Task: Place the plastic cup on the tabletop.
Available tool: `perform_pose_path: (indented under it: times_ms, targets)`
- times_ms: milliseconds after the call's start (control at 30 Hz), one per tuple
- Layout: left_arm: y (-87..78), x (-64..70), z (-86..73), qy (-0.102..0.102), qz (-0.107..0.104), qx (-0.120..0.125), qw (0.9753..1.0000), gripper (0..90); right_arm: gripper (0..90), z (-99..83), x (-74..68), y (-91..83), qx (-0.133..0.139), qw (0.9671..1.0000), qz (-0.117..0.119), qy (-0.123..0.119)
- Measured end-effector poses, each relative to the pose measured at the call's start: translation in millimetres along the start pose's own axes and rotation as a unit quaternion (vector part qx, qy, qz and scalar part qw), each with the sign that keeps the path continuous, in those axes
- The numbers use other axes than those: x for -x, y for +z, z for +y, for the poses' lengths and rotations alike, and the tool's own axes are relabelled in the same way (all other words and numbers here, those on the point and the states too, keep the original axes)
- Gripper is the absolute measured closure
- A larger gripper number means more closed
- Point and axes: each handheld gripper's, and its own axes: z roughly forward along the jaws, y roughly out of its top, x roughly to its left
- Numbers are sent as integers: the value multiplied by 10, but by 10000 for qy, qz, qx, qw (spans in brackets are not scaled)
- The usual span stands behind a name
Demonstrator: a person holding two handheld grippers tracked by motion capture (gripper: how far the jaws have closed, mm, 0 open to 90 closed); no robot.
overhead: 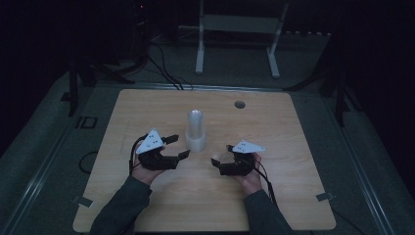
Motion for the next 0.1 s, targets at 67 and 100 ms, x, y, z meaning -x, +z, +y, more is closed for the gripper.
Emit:
perform_pose_path:
  times_ms: [67,100]
  targets:
    - [-3,-1,2,-2,7,18,10000,288,131,-3,0,-8,8,10000,-3,11]
    - [-5,-4,4,3,8,18,10000,288,132,-4,1,-9,4,10000,7,10]
